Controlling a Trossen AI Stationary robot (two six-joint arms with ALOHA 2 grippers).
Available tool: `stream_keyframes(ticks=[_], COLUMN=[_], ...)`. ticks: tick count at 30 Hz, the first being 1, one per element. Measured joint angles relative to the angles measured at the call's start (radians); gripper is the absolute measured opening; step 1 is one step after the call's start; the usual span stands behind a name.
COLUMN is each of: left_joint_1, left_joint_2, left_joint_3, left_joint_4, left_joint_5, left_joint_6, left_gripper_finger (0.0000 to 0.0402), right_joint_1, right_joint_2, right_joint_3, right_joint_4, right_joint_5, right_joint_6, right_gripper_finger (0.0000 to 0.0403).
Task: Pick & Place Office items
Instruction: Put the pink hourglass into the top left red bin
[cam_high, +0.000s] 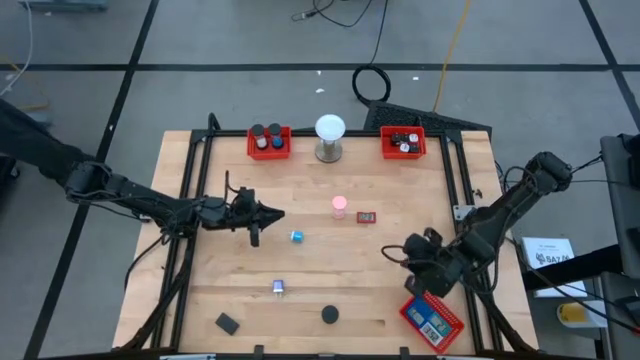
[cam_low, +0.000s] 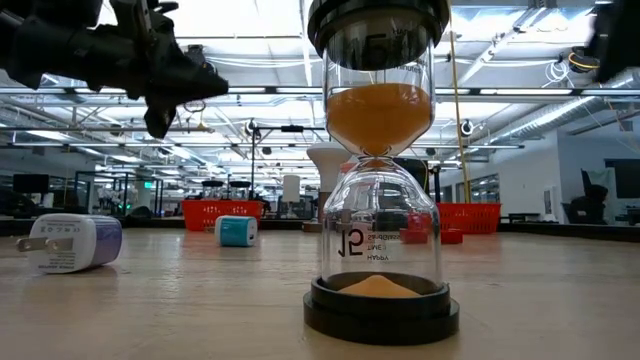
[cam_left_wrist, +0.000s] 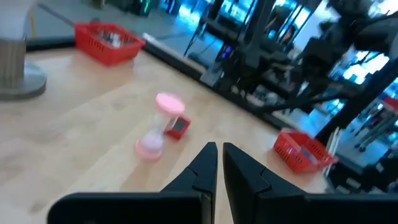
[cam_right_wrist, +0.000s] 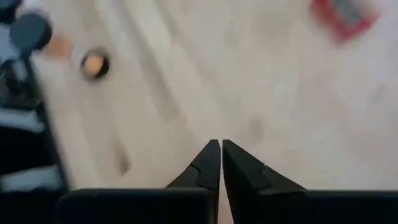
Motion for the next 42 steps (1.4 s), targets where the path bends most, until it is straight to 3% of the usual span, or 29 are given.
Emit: stream_keyframes(ticks=[4, 6, 9, 14, 19, 24, 28, 37, 42], left_joint_1=[0.0, 0.003, 0.013, 0.013, -0.001, 0.002, 0.008, -0.009, -0.015], left_joint_2=[0.0, 0.0, 0.0, 0.0, 0.0, 0.001, 0.022, 0.09, 0.09], left_joint_3=[0.0, 0.0, 0.0, 0.016, 0.111, 0.27, 0.36, 0.397, 0.386], left_joint_4=[0.047, 0.046, 0.045, 0.014, -0.176, -0.502, -0.637, -0.631, -0.593], left_joint_5=[-0.048, -0.057, -0.041, -0.042, -0.054, -0.064, -0.102, -0.157, -0.188], left_joint_6=[-0.017, -0.042, -0.099, -0.119, -0.103, -0.07, -0.052, -0.085, -0.072], left_gripper_finger=[0.0026, 0.0026, 0.0026, 0.0026, 0.0026, 0.0026, 0.0026, 0.0026, 0.0021], right_joint_1=[-0.073, -0.13, -0.209, -0.329, -0.425, -0.478, -0.507, -0.593, -0.664], right_joint_2=[0.0, -0.001, -0.016, -0.062, -0.098, -0.125, -0.131, -0.131, -0.113], right_joint_3=[-0.006, -0.027, -0.098, -0.287, -0.431, -0.47, -0.475, -0.474, -0.474], right_joint_4=[0.006, 0.03, 0.148, 0.536, 0.845, 0.873, 0.871, 0.89, 0.907], right_joint_5=[0.143, 0.166, 0.121, 0.009, -0.085, -0.103, -0.105, -0.102, -0.107], right_joint_6=[-0.148, -0.214, -0.326, -0.497, -0.537, -0.574, -0.613, -0.589, -0.62], right_gripper_finger=[0.0019, 0.0019, 0.0015, 0.0002, 0.0001, 0.0001, 0.0001, 0.0008, 0.0057])
